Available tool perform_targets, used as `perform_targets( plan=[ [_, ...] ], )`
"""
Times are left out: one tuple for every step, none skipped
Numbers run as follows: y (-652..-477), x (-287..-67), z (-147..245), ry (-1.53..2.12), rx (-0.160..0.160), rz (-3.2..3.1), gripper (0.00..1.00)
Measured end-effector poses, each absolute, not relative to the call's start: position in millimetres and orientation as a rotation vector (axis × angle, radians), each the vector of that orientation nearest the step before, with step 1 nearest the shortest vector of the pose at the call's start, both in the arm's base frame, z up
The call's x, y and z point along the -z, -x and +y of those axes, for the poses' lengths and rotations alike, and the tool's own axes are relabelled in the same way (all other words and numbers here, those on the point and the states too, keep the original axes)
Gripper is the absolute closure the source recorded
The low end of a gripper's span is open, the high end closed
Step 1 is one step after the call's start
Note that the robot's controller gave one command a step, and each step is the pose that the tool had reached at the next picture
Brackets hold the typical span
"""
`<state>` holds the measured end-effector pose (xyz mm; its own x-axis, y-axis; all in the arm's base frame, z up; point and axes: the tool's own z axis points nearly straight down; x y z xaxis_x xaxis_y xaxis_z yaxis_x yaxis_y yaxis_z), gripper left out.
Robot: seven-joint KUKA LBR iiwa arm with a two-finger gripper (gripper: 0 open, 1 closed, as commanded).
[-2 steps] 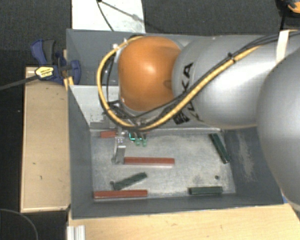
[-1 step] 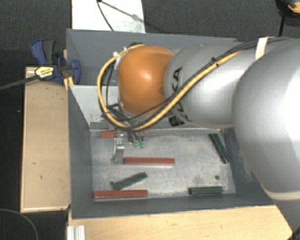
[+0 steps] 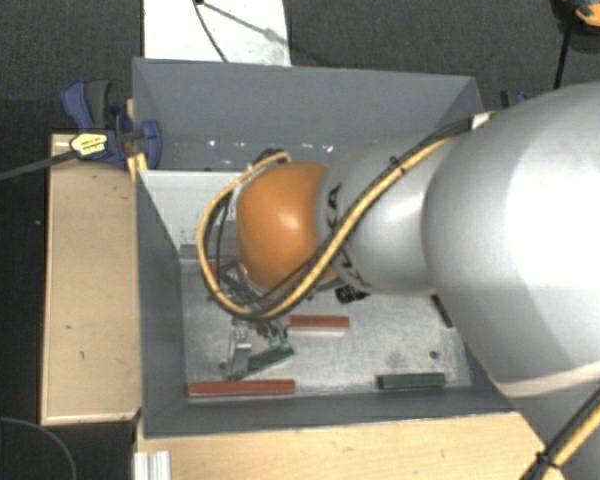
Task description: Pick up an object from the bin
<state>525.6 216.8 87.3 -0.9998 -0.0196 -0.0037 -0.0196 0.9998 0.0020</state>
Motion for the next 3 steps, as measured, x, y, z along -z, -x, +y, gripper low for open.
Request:
perform_targets(
  plan=[
    [-554.2, -91.0, 191.8, 0.105, -0.002, 3.137, 1.00],
    [-554.0, -90.9, 191.8, 0.102, -0.002, 3.138, 1.00],
    [-548.9, -143.1, 160.6, 0.100, 0.000, 3.145, 1.00]
  ],
)
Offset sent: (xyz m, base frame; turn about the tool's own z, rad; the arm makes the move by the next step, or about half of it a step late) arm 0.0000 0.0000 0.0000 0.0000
